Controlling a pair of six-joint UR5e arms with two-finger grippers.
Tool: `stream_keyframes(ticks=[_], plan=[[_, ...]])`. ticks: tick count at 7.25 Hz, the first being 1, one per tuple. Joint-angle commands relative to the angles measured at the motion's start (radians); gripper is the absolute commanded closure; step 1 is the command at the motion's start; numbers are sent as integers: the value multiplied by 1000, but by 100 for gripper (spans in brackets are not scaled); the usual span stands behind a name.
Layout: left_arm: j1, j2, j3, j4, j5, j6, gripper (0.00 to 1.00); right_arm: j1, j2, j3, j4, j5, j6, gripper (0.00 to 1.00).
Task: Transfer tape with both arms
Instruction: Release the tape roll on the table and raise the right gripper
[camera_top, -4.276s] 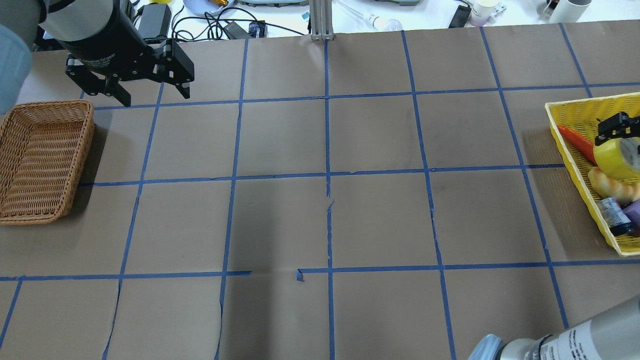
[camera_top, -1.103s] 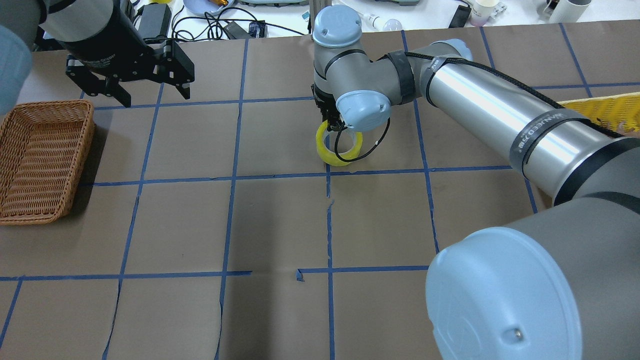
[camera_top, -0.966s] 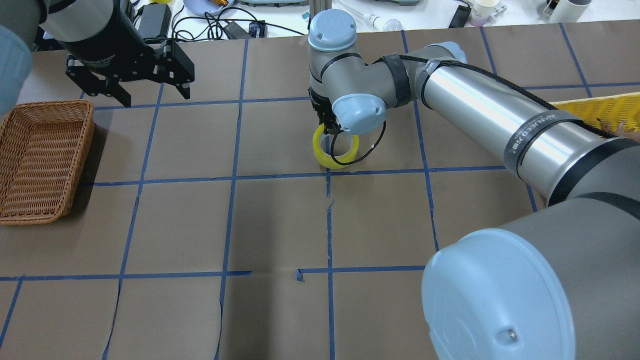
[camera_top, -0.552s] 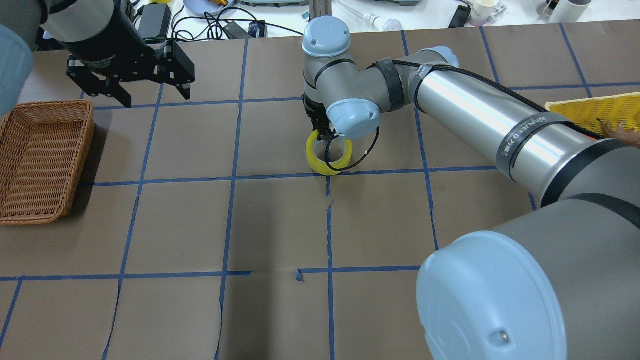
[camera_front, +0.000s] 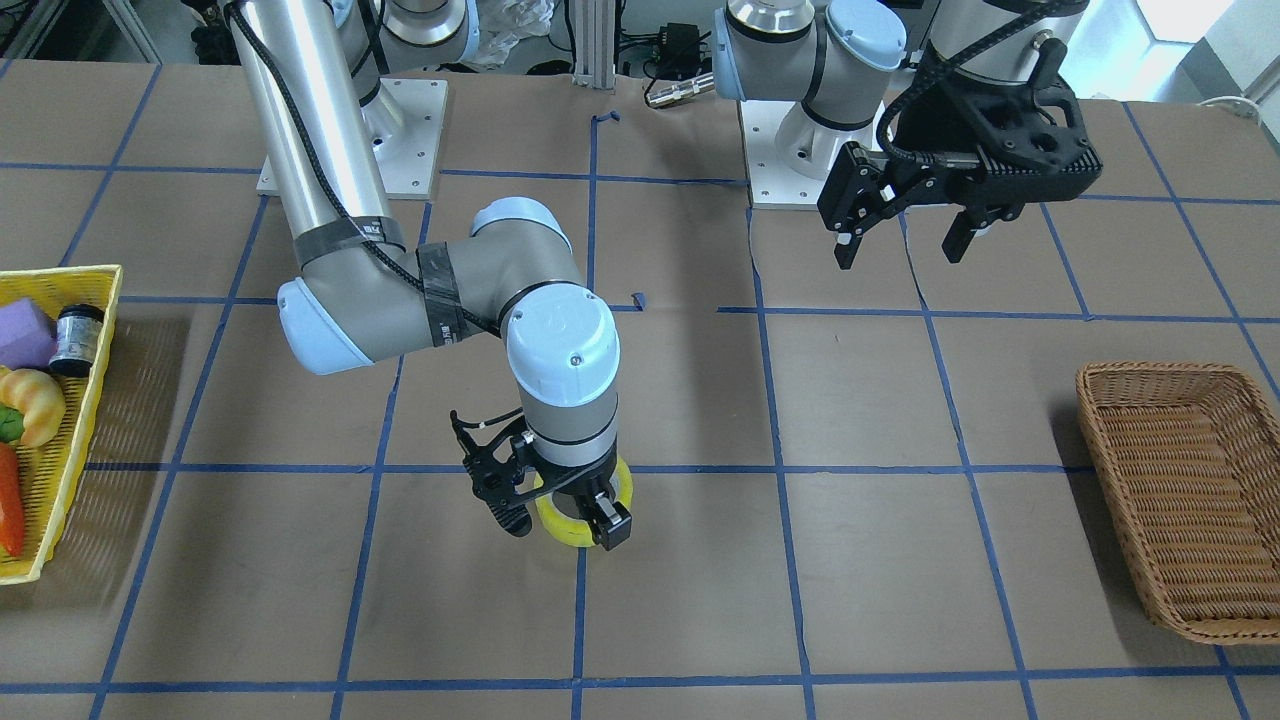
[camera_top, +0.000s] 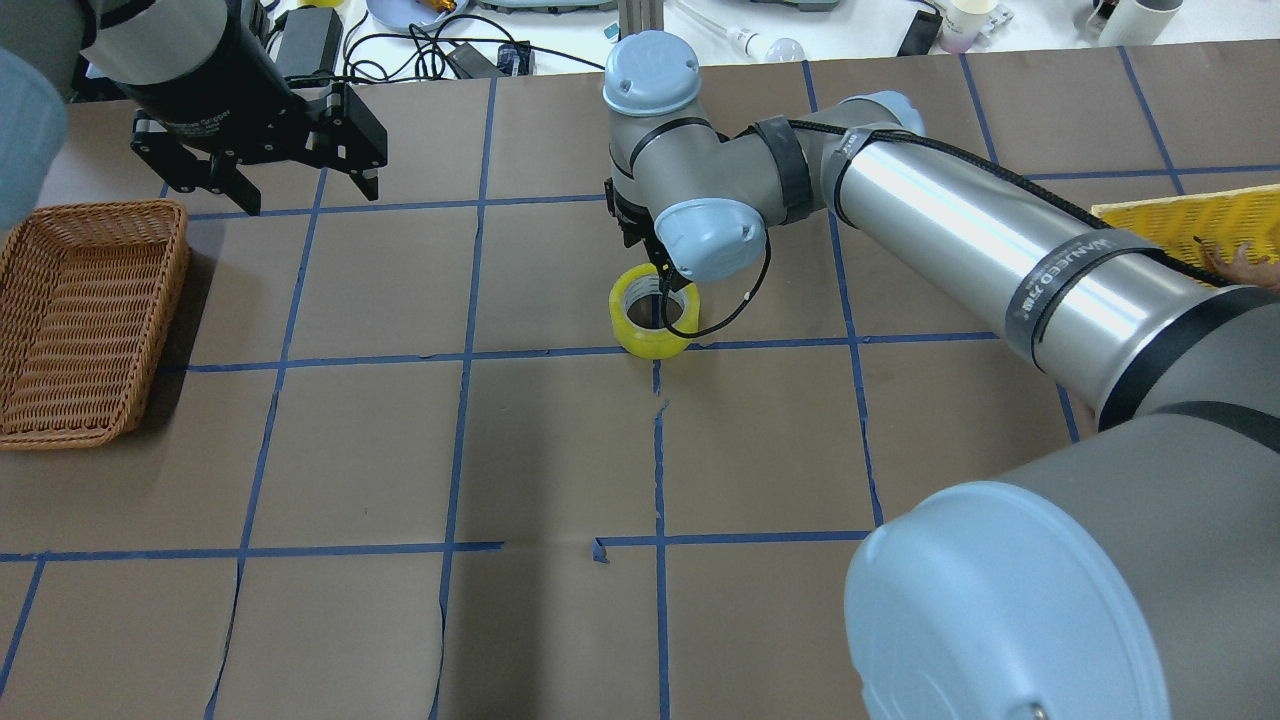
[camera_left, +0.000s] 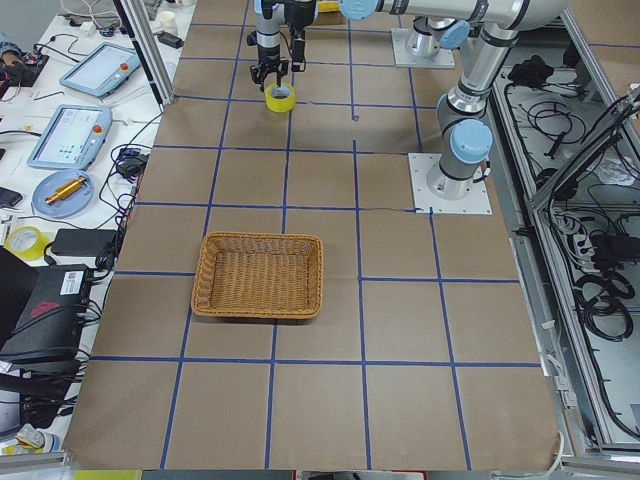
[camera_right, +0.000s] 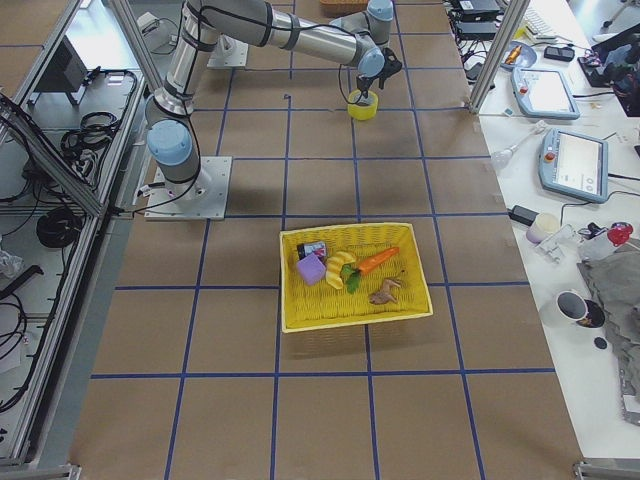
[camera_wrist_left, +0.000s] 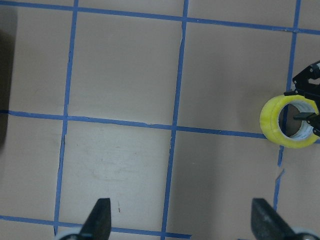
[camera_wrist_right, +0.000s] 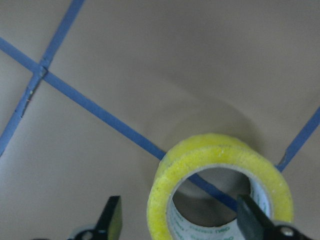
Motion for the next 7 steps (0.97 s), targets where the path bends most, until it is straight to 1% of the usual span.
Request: stream_keyframes(ticks=[1, 2, 3, 4, 5, 6, 7], plan=[[-1, 3, 4, -2, -7, -9, 0, -90, -115, 8, 6, -88, -310, 0], [-4, -21, 16, -2, 0, -27, 0, -188, -160, 3, 64, -65, -474, 0], [-5, -44, 1, 1, -3, -71, 0, -272, -219, 8, 108, -62, -722, 0], [-49, -87, -11, 7, 0, -87, 0, -346, -259, 8, 180, -66, -894, 0], [-123, -148, -19, 106, -7, -131, 0, -401, -321, 9, 276, -72, -995, 0], [-198, -229, -26, 225, -10, -216, 0, -443, -358, 9, 341, -80, -1014, 0], [-256, -312, -35, 351, -10, -243, 0, -448, -344, 23, 352, -69, -1014, 0]])
